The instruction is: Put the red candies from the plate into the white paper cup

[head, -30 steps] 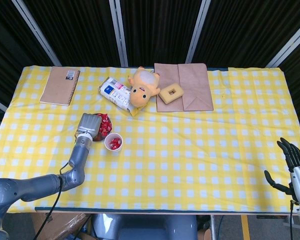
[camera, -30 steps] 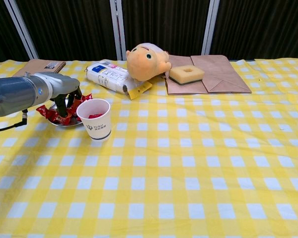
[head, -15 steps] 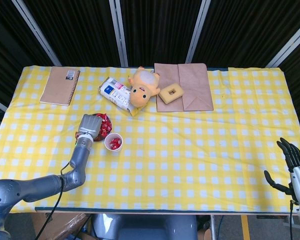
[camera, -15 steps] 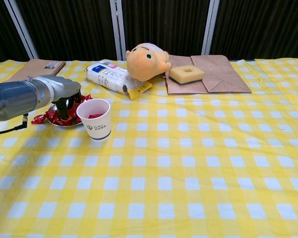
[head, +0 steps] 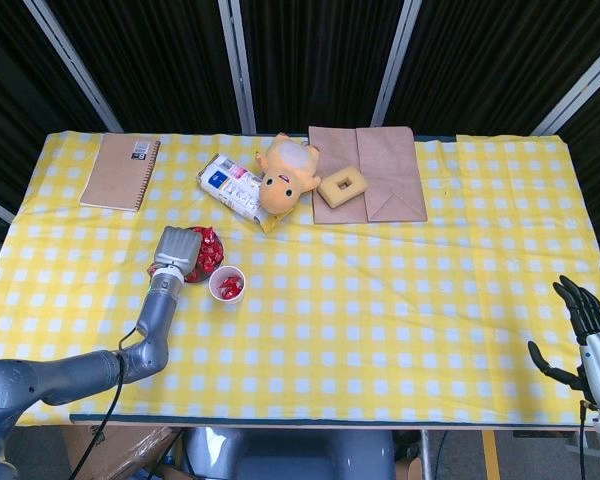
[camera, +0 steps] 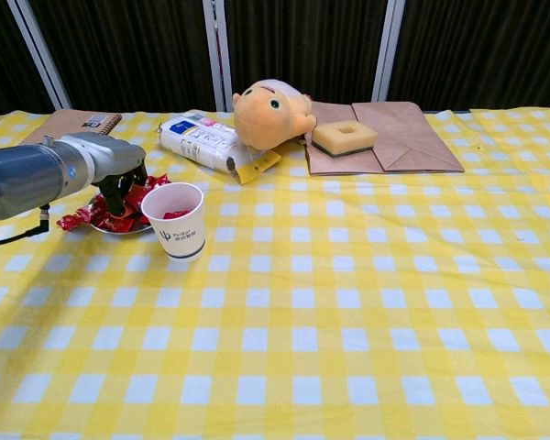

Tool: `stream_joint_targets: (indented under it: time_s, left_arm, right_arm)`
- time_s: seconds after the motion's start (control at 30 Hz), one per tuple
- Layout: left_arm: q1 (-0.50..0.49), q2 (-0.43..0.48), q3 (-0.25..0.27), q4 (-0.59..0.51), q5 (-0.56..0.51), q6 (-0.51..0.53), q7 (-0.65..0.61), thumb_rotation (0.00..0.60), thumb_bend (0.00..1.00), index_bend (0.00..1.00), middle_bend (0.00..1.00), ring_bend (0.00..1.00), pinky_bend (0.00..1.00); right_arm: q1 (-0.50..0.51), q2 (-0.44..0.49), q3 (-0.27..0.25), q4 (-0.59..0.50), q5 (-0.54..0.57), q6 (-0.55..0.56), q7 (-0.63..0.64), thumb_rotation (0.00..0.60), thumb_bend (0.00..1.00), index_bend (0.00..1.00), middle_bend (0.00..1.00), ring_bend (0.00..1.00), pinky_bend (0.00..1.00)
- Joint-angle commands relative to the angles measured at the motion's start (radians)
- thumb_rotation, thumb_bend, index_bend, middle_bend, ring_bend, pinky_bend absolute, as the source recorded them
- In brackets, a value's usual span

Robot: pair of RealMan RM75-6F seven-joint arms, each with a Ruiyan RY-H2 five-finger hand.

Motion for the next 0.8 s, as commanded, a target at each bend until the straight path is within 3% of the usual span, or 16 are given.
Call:
stream_joint_targets:
  time_s: [0.03, 0.43, 0.8]
  left_arm:
    - [0.003, 0.016, -0.010, -0.014, 0.009, 0.010, -0.009, 0.600, 0.45, 0.54, 0.54, 0.90, 0.95]
    - [0.015, 0.094, -0.040, -0.107, 0.036, 0.047, -0.035, 0.600, 0.45, 0.54, 0.54, 0.90, 0.95]
    - [0.021, 0.211, -0.068, -0.315, 0.102, 0.102, -0.067, 0.600, 0.45, 0.54, 0.54, 0.90, 0.95]
  right_arm:
    - [0.000, 0.000, 0.000, 0.000, 0.000, 0.001, 0.001, 0.600, 0.42, 0.00, 0.00, 0.00, 0.00]
    - [-0.001, -0.002, 0.001, 0.002, -0.002, 0.006, 0.001, 0.600, 0.42, 0.00, 0.00, 0.00, 0.00]
    - [0.000, -0.006, 0.002, 0.008, -0.002, 0.006, -0.002, 0.600, 0.42, 0.00, 0.00, 0.00, 0.00]
